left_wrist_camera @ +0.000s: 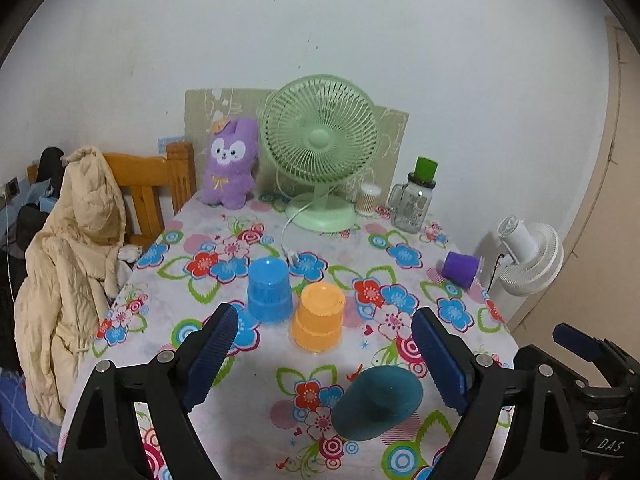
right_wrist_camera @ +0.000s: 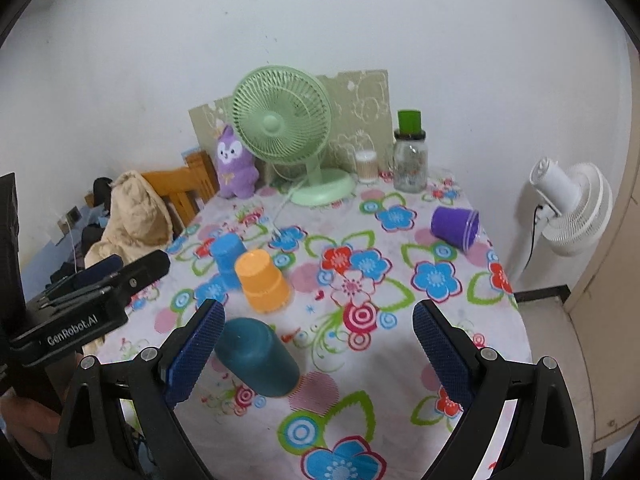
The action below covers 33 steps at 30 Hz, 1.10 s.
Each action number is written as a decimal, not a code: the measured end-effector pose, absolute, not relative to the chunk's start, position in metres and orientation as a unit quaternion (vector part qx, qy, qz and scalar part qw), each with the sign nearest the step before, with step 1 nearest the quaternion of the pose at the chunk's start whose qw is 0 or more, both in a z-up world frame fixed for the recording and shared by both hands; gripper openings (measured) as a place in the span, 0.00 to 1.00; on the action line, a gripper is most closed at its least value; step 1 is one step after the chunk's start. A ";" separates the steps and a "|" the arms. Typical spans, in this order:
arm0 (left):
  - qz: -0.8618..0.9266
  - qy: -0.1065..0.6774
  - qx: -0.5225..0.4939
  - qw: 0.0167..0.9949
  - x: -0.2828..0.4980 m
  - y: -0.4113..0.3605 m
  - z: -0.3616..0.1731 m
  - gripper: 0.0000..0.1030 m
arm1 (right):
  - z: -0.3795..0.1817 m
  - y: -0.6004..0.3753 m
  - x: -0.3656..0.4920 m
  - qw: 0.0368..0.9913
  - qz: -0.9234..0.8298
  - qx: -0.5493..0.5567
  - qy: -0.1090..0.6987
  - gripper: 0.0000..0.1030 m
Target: Flip cup upside down
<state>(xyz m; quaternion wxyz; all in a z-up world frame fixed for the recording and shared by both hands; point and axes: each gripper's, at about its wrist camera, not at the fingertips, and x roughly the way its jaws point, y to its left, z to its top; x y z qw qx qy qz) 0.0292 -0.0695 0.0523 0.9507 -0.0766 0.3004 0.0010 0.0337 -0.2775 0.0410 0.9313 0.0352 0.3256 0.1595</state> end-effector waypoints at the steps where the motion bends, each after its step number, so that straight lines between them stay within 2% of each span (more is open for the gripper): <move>1: -0.001 0.296 -0.074 0.952 0.027 -0.071 0.055 0.89 | 0.043 -0.276 0.032 0.932 0.161 0.033 0.322 0.94; 4: -0.002 0.285 -0.062 0.957 0.021 -0.075 0.061 0.91 | 0.051 -0.272 0.026 0.939 0.160 0.021 0.304 1.00; 17: -0.011 0.262 -0.048 0.964 0.009 -0.082 0.071 0.94 | 0.063 -0.284 0.016 0.950 0.149 0.039 0.272 1.00; 20: -0.012 0.251 -0.045 0.967 0.006 -0.084 0.075 0.98 | 0.067 -0.284 0.014 0.952 0.150 0.037 0.263 1.00; 33: -0.013 0.243 -0.039 0.969 0.005 -0.085 0.080 0.99 | 0.072 -0.283 0.012 0.954 0.155 0.038 0.254 1.00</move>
